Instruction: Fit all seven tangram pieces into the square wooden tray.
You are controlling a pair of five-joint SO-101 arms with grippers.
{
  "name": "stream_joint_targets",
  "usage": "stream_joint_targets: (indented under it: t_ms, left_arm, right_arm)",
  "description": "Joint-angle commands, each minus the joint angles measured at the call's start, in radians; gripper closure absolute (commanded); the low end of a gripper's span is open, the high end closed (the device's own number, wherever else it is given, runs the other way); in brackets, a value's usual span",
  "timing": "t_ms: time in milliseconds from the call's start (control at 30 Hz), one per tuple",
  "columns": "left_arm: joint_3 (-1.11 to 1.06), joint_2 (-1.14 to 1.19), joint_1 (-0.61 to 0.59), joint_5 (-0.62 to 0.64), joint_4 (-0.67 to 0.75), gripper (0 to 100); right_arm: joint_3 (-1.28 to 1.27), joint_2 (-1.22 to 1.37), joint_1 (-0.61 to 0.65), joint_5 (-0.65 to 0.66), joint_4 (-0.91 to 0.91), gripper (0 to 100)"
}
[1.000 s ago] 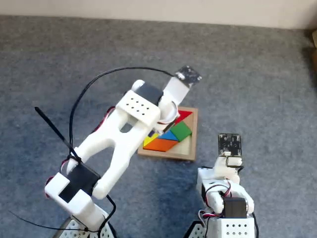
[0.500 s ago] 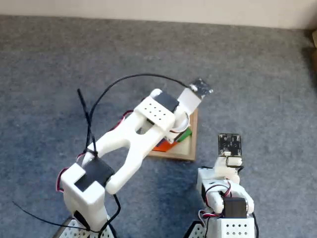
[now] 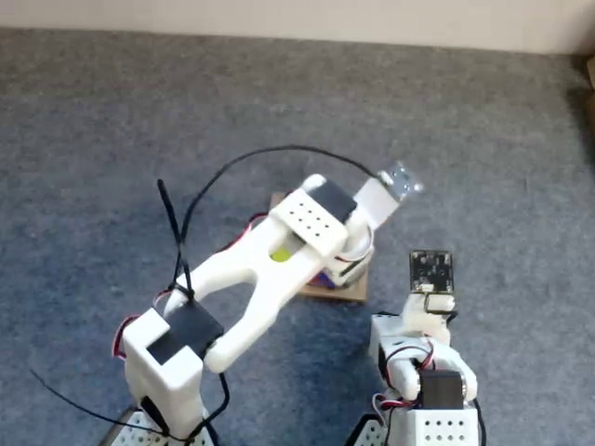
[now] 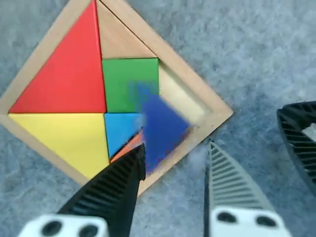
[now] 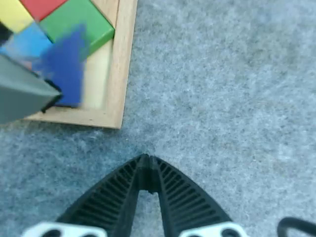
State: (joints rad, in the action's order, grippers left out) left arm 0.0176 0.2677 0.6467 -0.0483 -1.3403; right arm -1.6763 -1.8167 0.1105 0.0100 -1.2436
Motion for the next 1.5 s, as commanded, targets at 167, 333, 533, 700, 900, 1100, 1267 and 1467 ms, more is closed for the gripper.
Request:
stream_joint_targets:
  t_ms: [167,333,533,700,900,1100,1267,1467]
  left_arm:
    - [0.090,-0.111,-0.062,0.006,-0.078,80]
    - [0.062,-0.117,-0.142,0.000,-0.071,80]
    - [-0.077,-0.117,-0.168,-0.003,0.046,80]
    - [-0.173,-0.117,-0.168,-0.003,0.161,80]
    - [-0.234,-0.117,-0.157,-0.003,0.244,80]
    - [-0.260,-0.117,-0.153,-0.002,0.278,80]
    - [-0.260,-0.117,-0.105,0.002,0.272,80]
    - [-0.257,-0.117,-0.081,0.003,0.278,80]
  right_arm:
    - [-0.137,-0.015,-0.008,-0.003,-0.007,99.4]
    - [-0.137,-0.015,-0.008,-0.003,-0.007,99.4]
    - [-0.137,-0.015,-0.008,-0.003,-0.007,99.4]
    - [-0.137,-0.015,-0.008,-0.003,-0.007,99.4]
    - [-0.137,-0.015,-0.008,-0.003,-0.007,99.4]
    - [-0.137,-0.015,-0.008,-0.003,-0.007,99.4]
    - [-0.137,-0.015,-0.008,-0.003,-0.007,99.4]
    - [-0.137,-0.015,-0.008,-0.003,-0.007,99.4]
